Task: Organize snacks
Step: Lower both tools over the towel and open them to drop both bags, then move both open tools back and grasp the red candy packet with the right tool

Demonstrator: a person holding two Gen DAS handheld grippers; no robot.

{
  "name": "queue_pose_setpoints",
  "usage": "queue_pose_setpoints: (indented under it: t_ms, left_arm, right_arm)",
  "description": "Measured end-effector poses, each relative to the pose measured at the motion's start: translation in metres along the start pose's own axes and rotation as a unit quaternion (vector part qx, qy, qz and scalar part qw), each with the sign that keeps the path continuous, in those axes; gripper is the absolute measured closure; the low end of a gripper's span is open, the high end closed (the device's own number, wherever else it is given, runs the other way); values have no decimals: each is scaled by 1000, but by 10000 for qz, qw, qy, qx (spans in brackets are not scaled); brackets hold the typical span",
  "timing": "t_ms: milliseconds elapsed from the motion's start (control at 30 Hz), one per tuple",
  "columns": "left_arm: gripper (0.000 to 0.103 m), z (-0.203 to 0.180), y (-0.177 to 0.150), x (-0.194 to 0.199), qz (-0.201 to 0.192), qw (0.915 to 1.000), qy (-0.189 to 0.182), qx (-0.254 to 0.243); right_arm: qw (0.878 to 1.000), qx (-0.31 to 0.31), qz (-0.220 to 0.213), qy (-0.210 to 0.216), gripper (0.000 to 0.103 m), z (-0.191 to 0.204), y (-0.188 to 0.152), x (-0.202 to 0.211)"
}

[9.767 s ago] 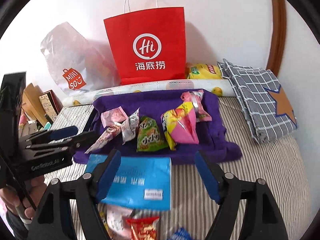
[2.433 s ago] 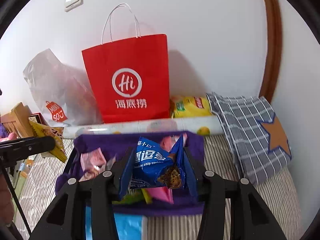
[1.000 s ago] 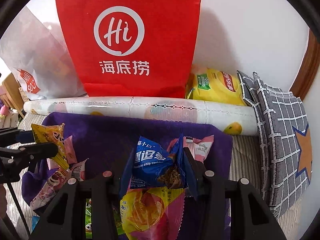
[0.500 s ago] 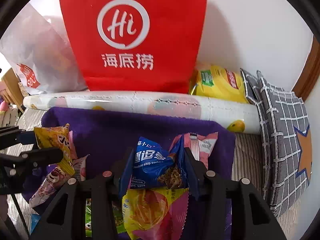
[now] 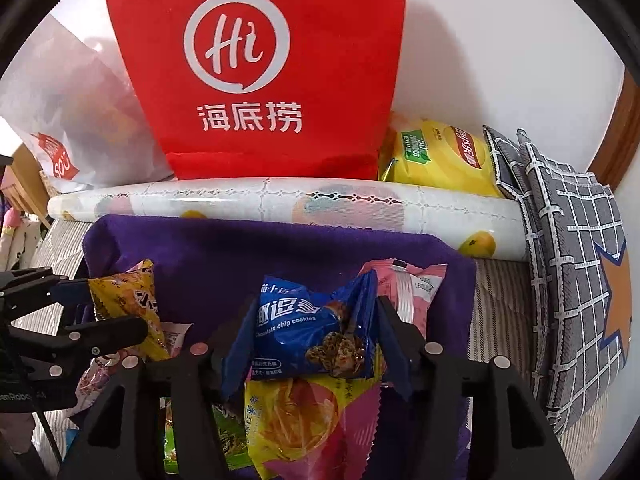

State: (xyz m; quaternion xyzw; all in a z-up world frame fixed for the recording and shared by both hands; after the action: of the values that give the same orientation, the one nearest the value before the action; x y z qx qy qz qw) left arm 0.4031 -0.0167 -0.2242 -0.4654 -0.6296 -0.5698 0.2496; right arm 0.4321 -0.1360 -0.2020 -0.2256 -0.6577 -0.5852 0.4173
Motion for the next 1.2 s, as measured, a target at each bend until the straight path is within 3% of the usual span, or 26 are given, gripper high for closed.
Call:
queue_pose_setpoints:
  t_ms: [300, 433, 500, 733, 967, 1200]
  left_arm:
    - [38, -6, 2, 5, 31, 9999, 95, -103]
    - [32, -15, 12, 22, -164, 9994, 174, -240]
    - [27, -19, 14, 32, -330, 9989, 179, -292]
    - [26, -25, 17, 50, -375, 9986, 212, -312]
    - [26, -32, 14, 63, -339, 9991, 133, -196]
    - [26, -45, 11, 114, -864, 9959, 127, -242]
  right_arm:
    - [10000, -48, -25, -11, 35, -3, 7, 14]
    - [9998, -105, -149, 23, 30, -4, 17, 33]
    - [9993, -156, -337, 98, 22, -4, 19, 47]
    - [9965, -508, -649, -138, 22, -19, 24, 80]
    - [9939, -672, -638, -600, 22, -28, 12, 112]
    - [9912, -412, -977, -792, 22, -4, -19, 170]
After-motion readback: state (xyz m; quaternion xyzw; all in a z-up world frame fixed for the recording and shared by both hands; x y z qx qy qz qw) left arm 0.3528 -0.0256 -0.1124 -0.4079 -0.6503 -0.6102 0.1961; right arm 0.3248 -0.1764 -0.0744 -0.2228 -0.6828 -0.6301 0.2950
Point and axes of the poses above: each gripper's, at about its wrist camera, not at the fingertips, and x roughly against the way its jaws point, z to its left, y to its top, the point moved 9 cm from there along -x, roughly the way its jaws point, and after that the axes turned 1 degree about -z, right-handed, at the moved point
